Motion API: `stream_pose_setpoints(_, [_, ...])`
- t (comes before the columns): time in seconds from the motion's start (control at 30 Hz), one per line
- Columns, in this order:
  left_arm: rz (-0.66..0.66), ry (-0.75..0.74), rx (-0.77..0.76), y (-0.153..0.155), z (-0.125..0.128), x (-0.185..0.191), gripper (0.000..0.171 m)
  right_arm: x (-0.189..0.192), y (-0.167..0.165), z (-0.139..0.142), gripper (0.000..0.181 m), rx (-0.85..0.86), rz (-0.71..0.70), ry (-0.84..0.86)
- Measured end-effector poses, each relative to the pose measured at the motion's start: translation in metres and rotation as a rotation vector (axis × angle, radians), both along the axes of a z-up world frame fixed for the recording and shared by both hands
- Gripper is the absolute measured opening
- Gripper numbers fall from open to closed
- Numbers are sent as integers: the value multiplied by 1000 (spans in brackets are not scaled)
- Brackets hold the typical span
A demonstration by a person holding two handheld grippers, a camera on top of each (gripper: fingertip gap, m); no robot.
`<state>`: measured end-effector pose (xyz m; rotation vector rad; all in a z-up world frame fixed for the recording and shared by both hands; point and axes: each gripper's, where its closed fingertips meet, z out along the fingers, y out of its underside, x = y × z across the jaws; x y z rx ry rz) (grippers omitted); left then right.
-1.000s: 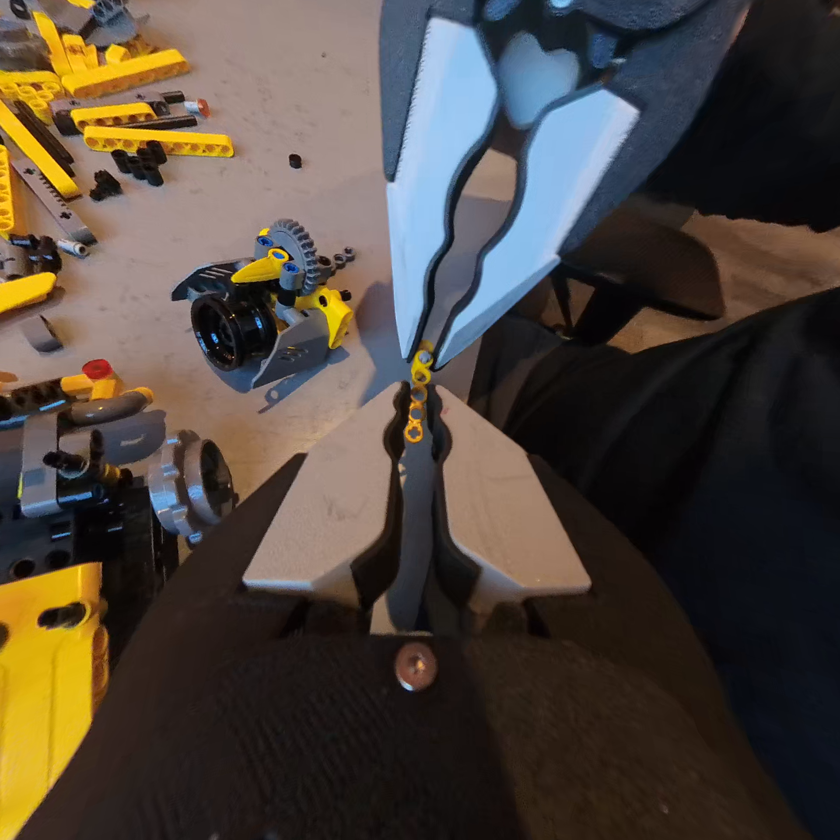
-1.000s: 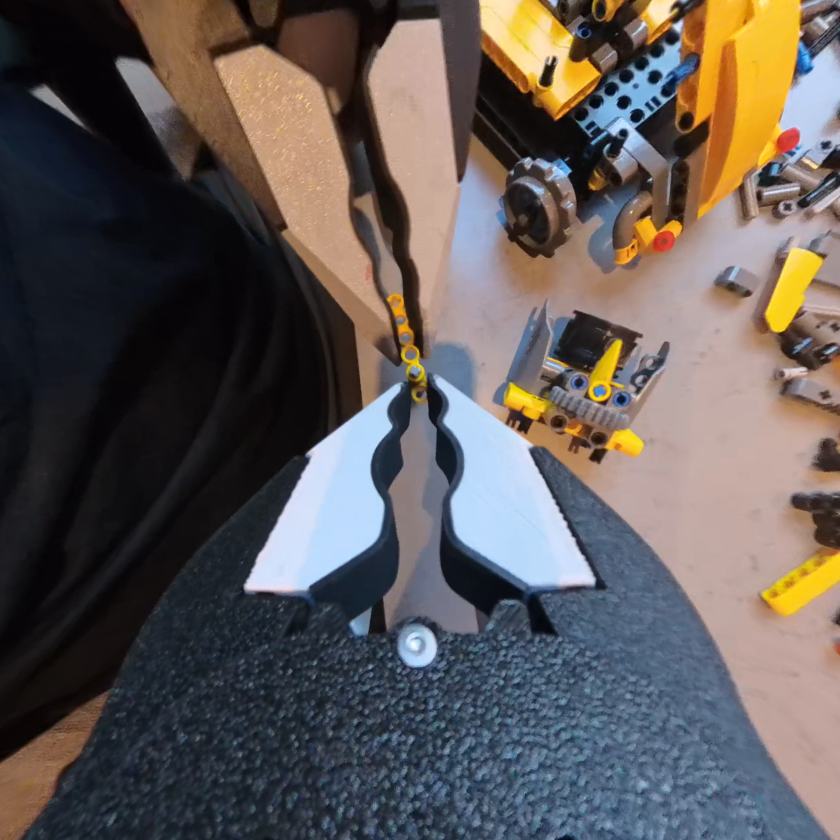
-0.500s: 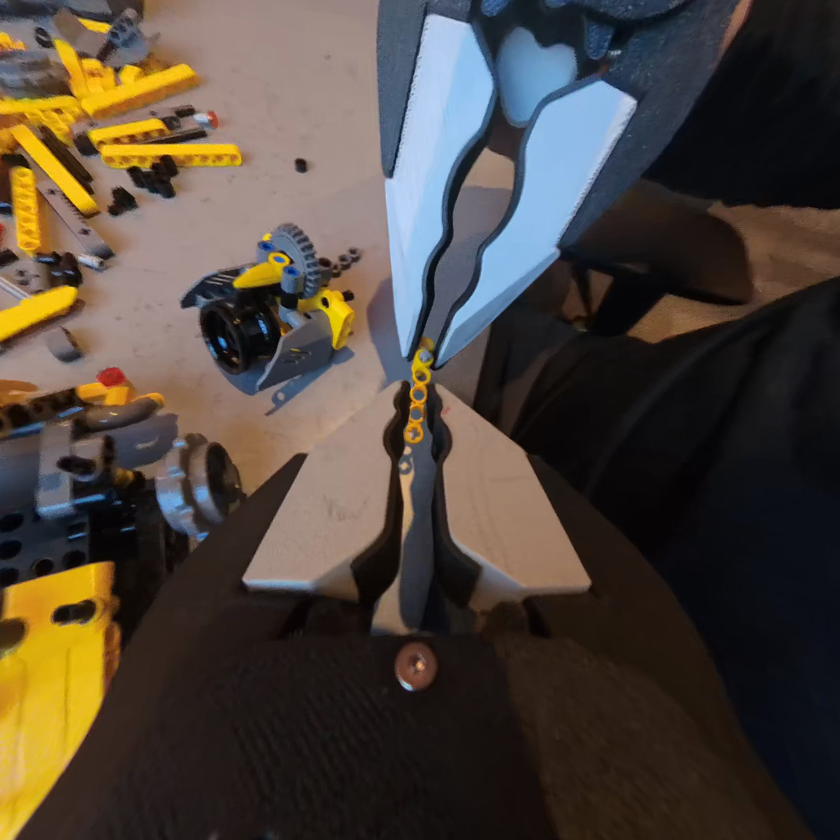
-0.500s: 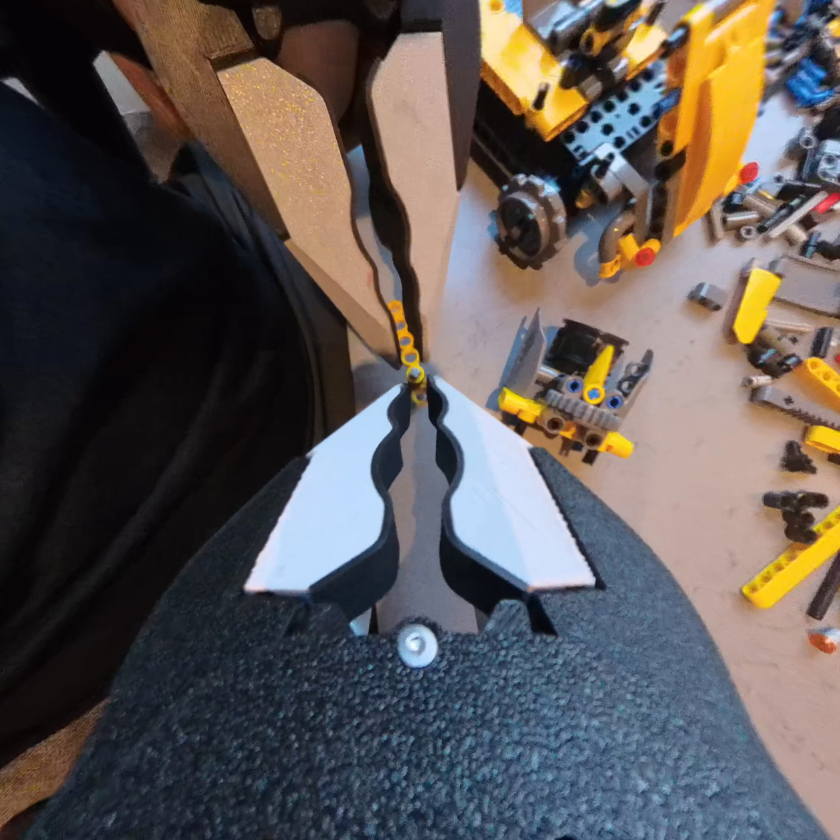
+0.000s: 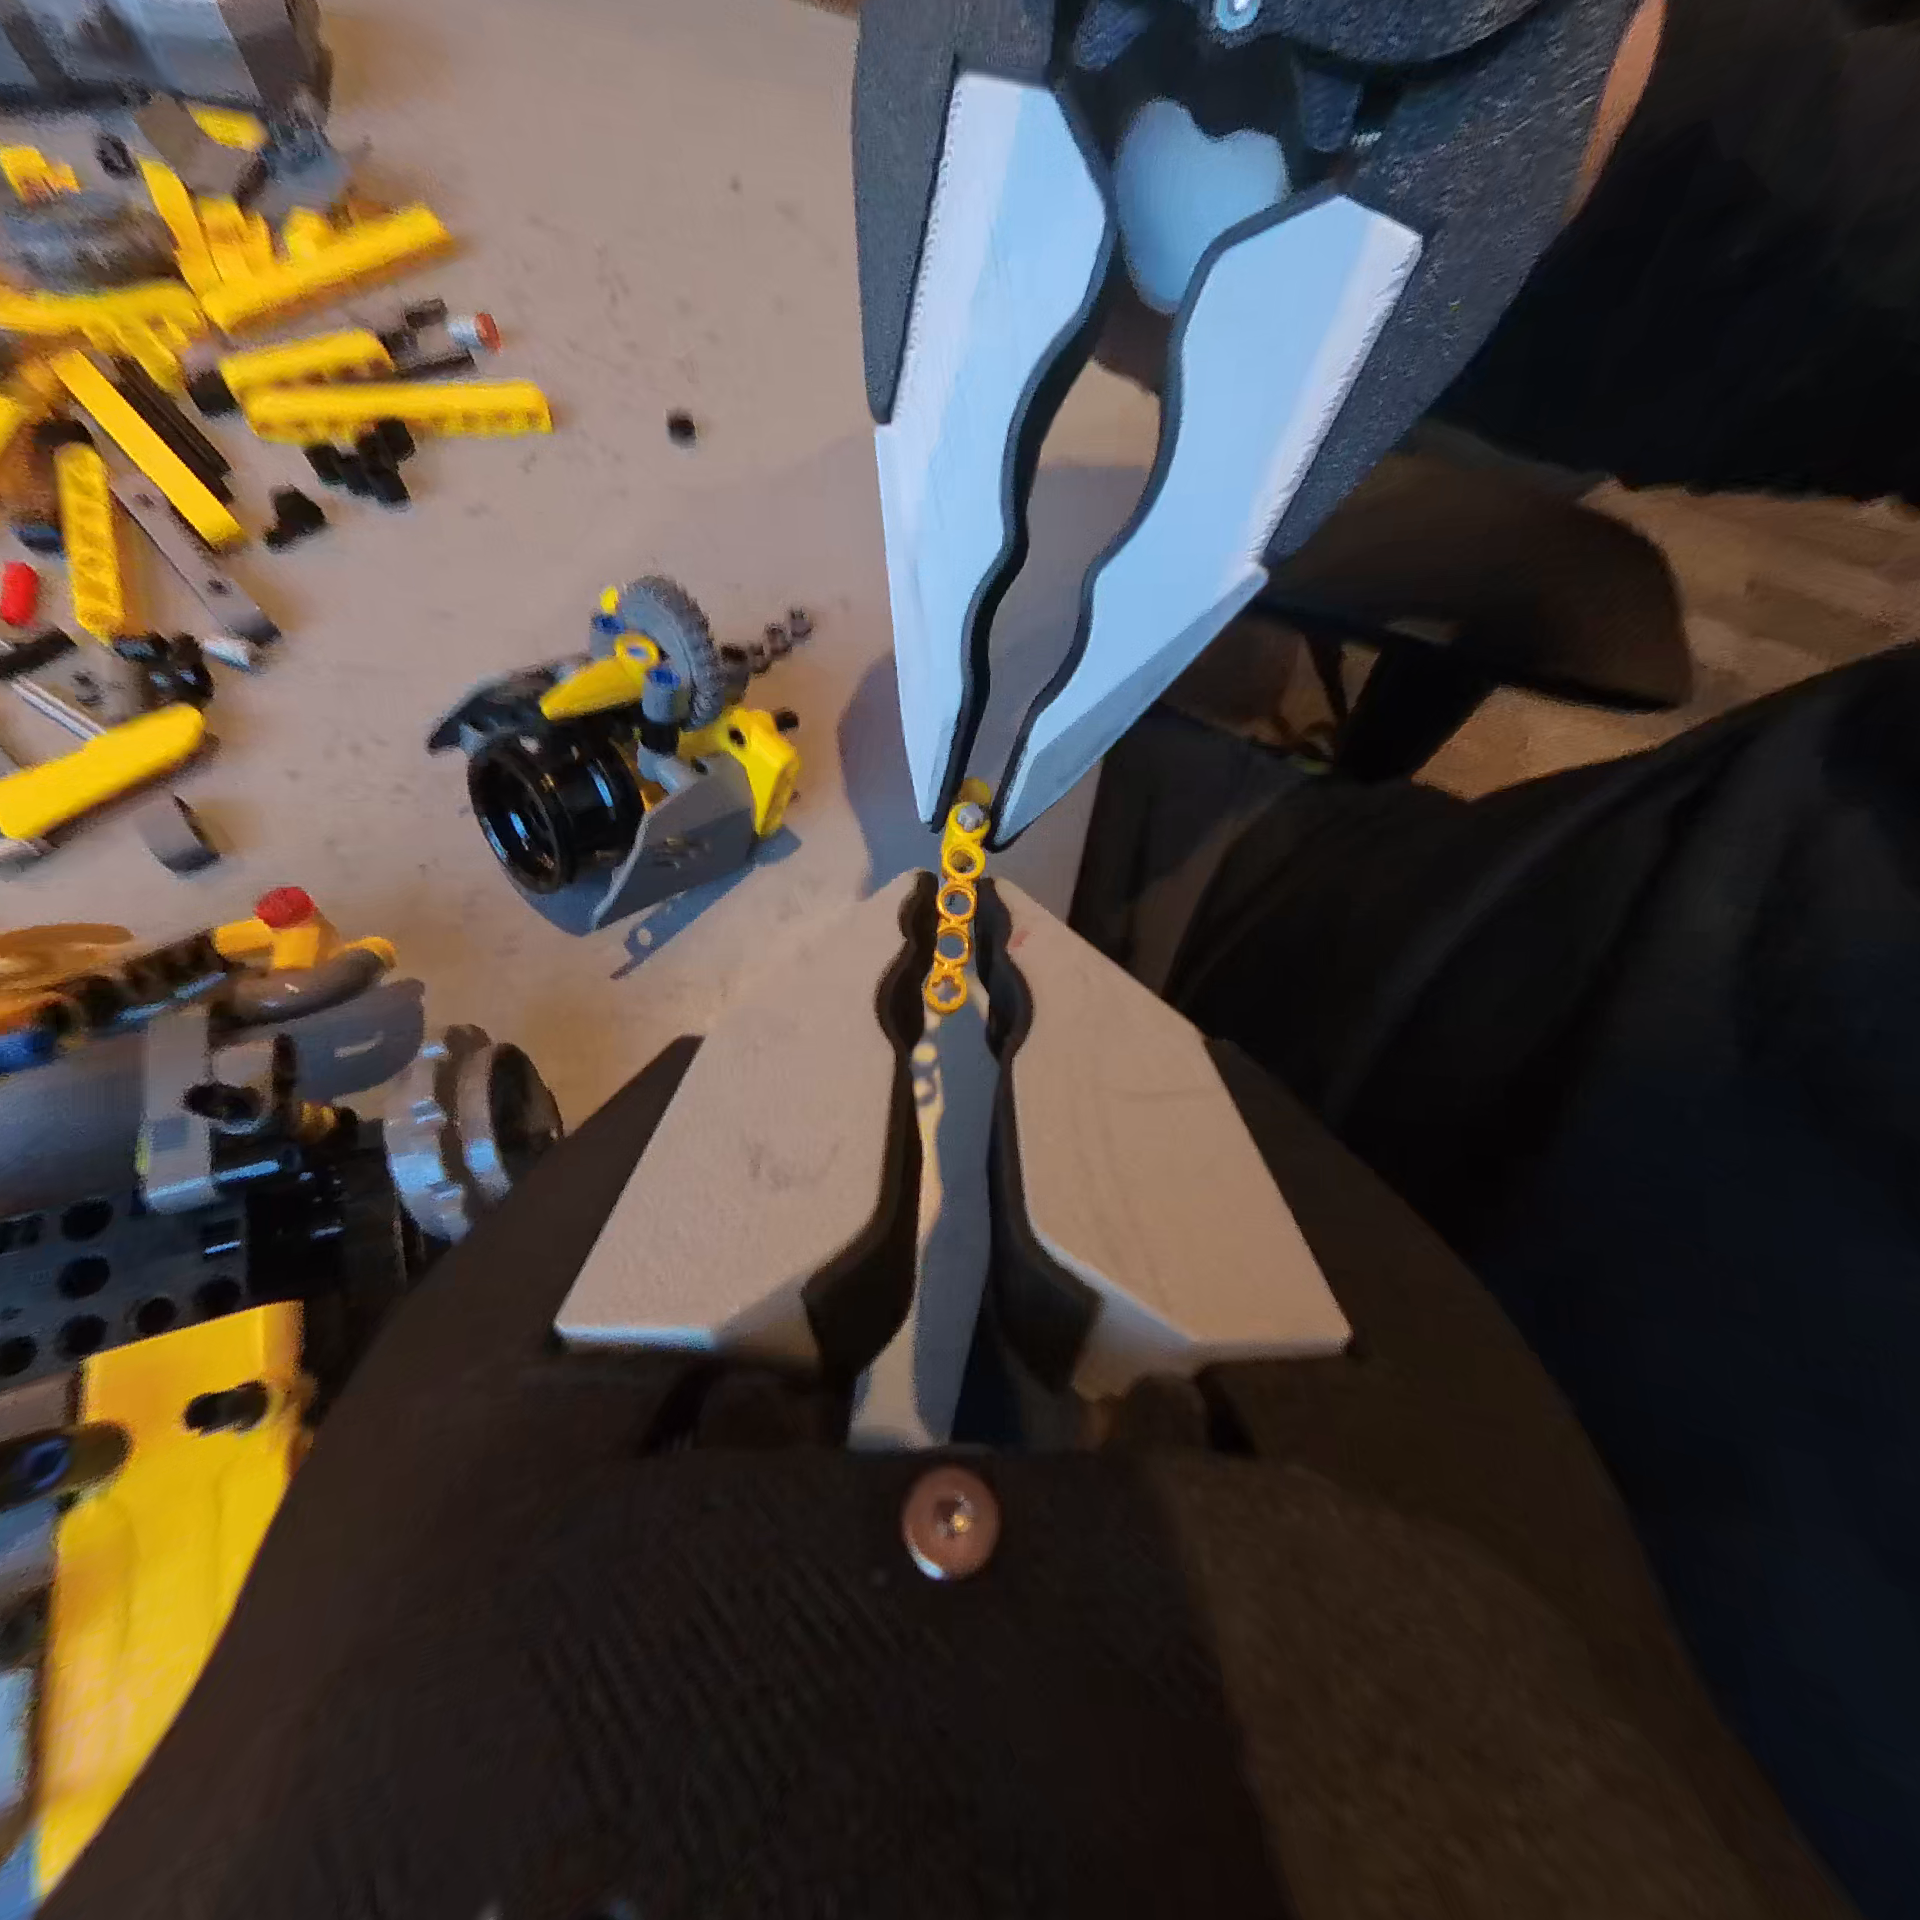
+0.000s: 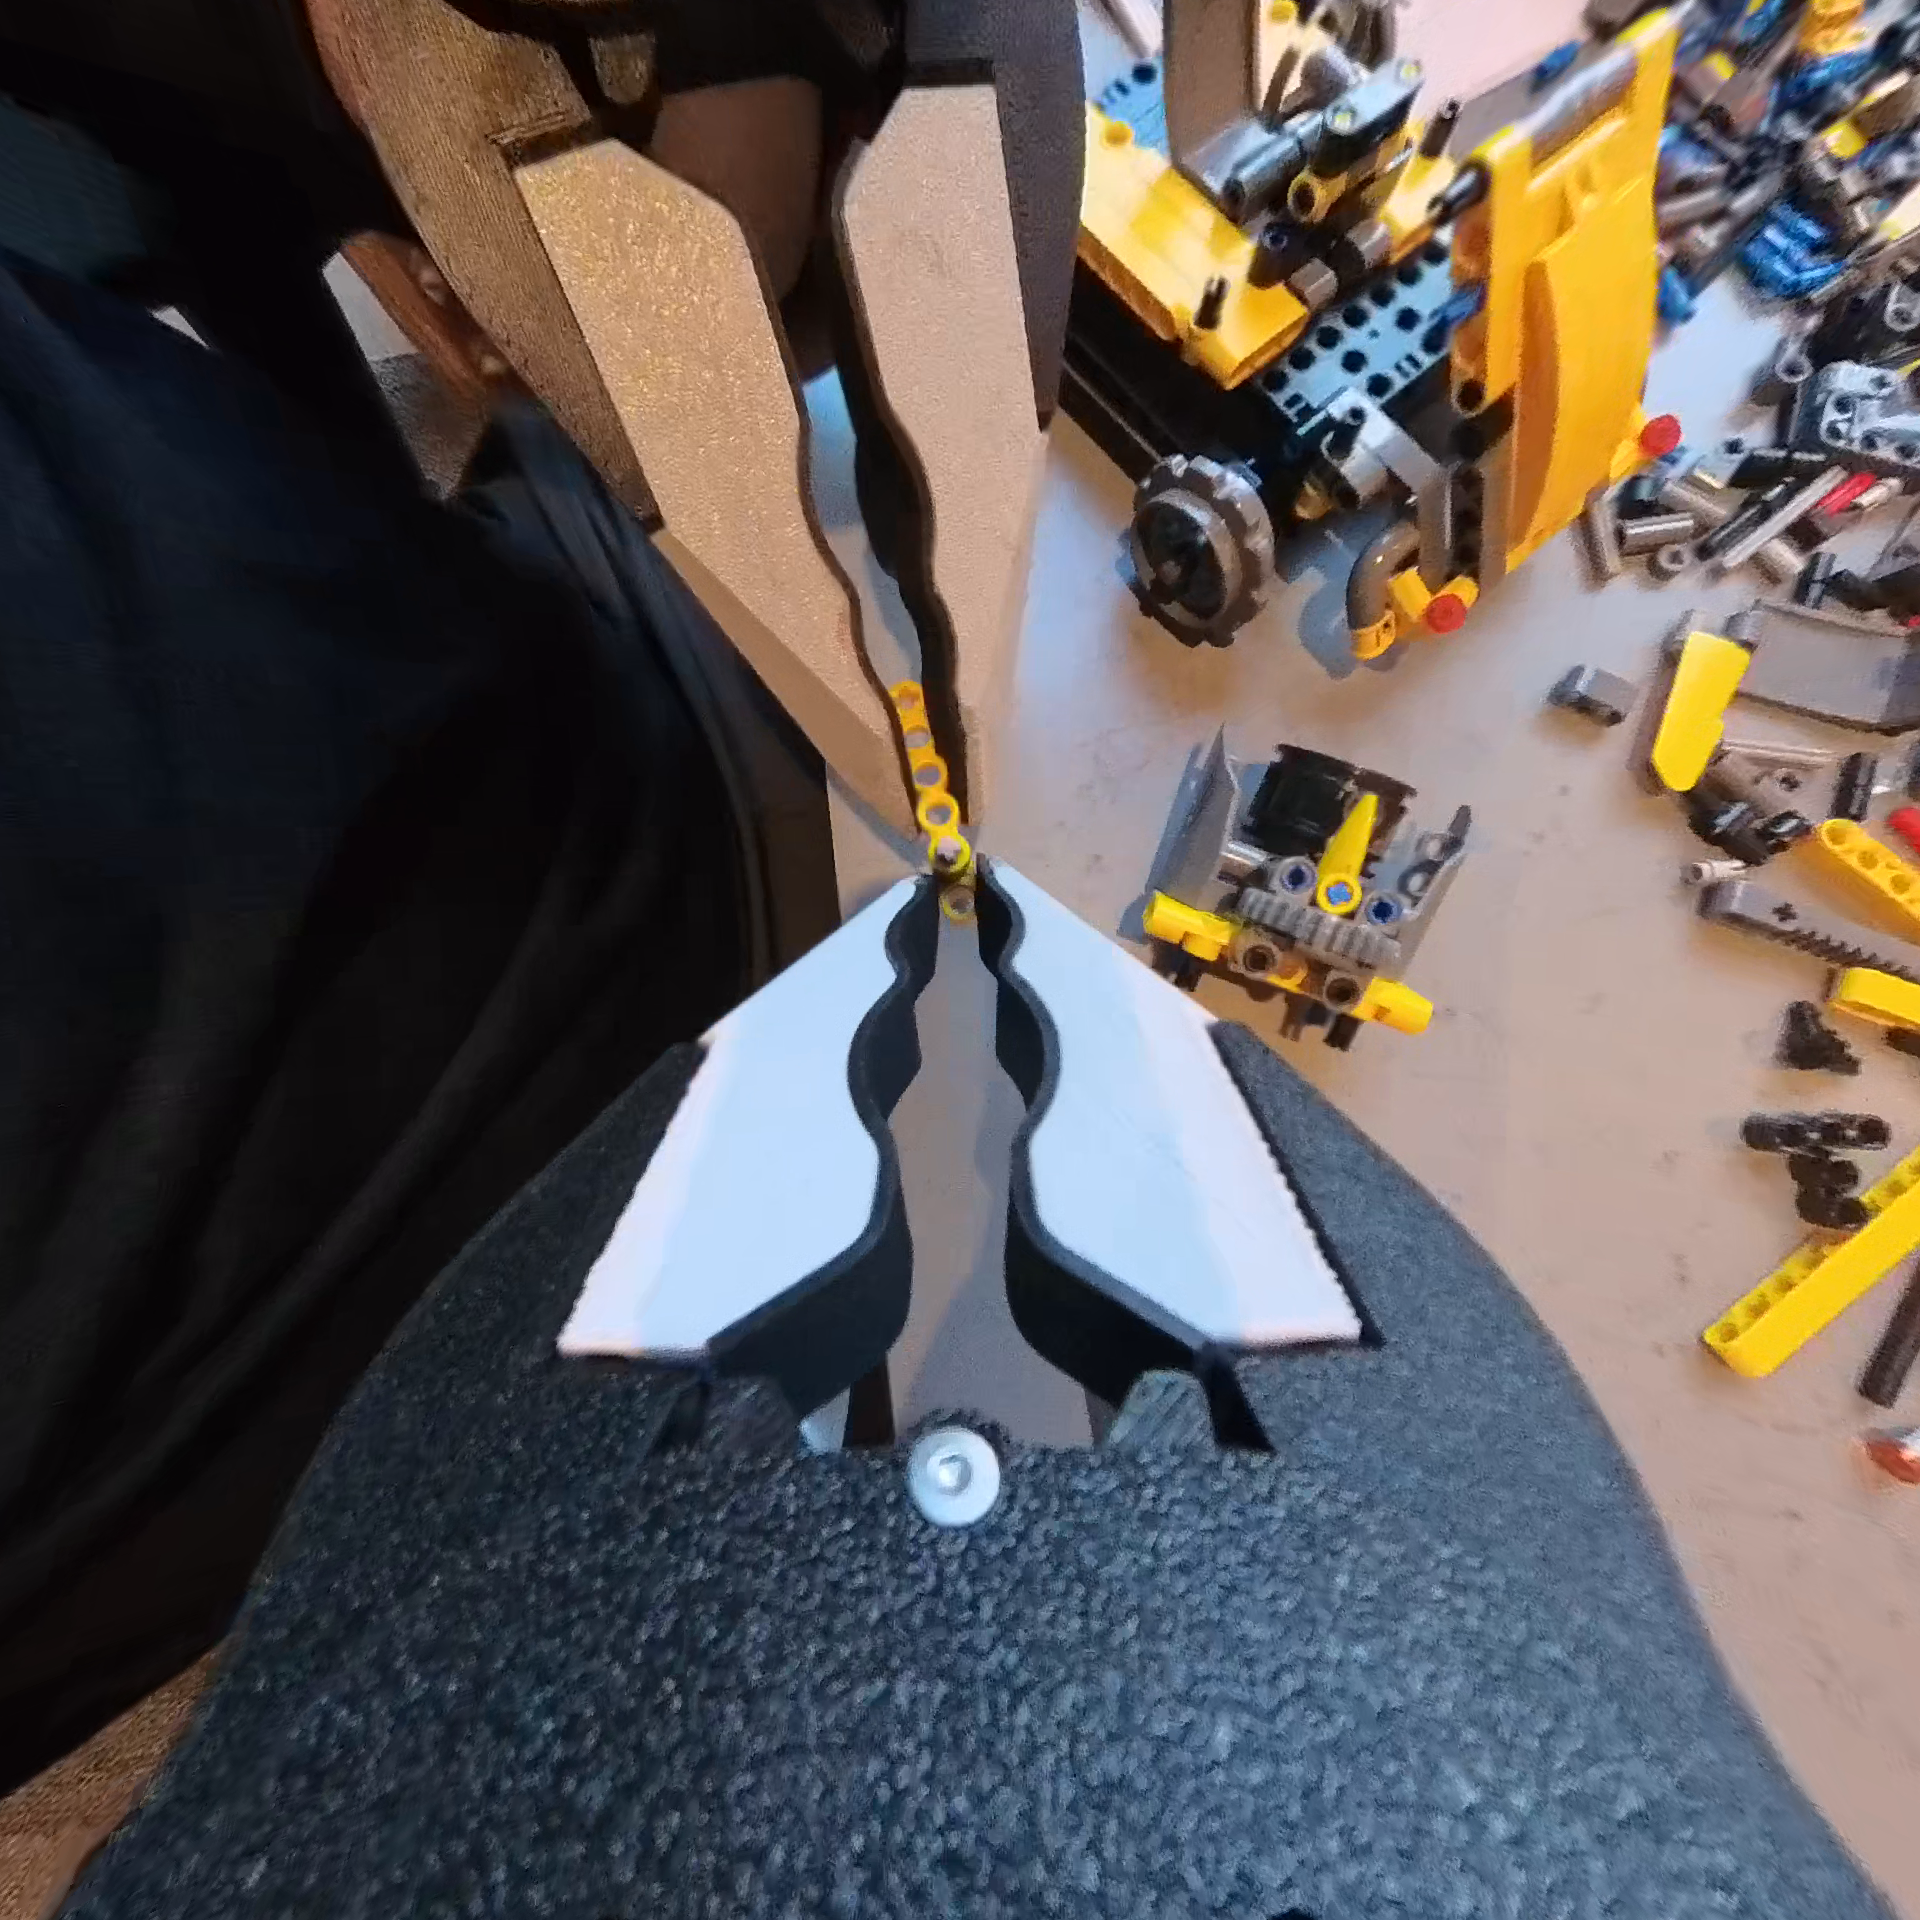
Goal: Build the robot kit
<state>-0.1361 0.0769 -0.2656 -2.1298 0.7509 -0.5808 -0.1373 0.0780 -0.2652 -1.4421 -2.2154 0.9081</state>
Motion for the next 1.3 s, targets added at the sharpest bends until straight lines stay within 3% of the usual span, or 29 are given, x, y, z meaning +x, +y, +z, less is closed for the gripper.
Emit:
stream_pose_setpoints(0.07, [6,-10,-22,2,-16,-2,4,-3,2,-11,6,7,-7,-1])
stream_pose_setpoints(0.33, [11,-32,0,5,4,-1,4,-1,4,5,7,11,-8,22])
stream_pose_setpoints(0.43, [13,20,-23,5,-14,-1,4,0,4,-11,8,-38,-17,2])
stream_pose_setpoints(0.5, [11,-63,-56,4,-12,2,4,1,4,-11,7,-97,-30,17])
stream_pose_setpoints(0.6, [8,7,-22,6,-12,2,4,1,5,-10,8,-15,-25,17])
stream_pose_setpoints(0.73, [7,-39,-1,6,8,2,4,1,5,7,8,-42,-24,64])
stream_pose_setpoints(0.8, [4,15,-1,7,1,2,4,1,5,3,8,-29,-21,56])
stream_pose_setpoints(0.83, [-4,64,-27,5,-15,2,5,1,5,-7,8,-29,-21,42])
stream_pose_setpoints(0.93, [5,-42,-58,7,-14,4,4,3,5,-11,8,-49,-22,29])
stream_pose_setpoints(1.03, [10,38,15,9,-7,2,4,2,7,-6,8,-11,-27,48])
stream_pose_setpoints(1.17, [9,-48,-33,6,-3,3,4,2,4,-3,8,-100,-31,63])
stream_pose_setpoints(1.3, [31,-277,-96,5,15,3,4,-2,3,21,9,-276,-66,163])
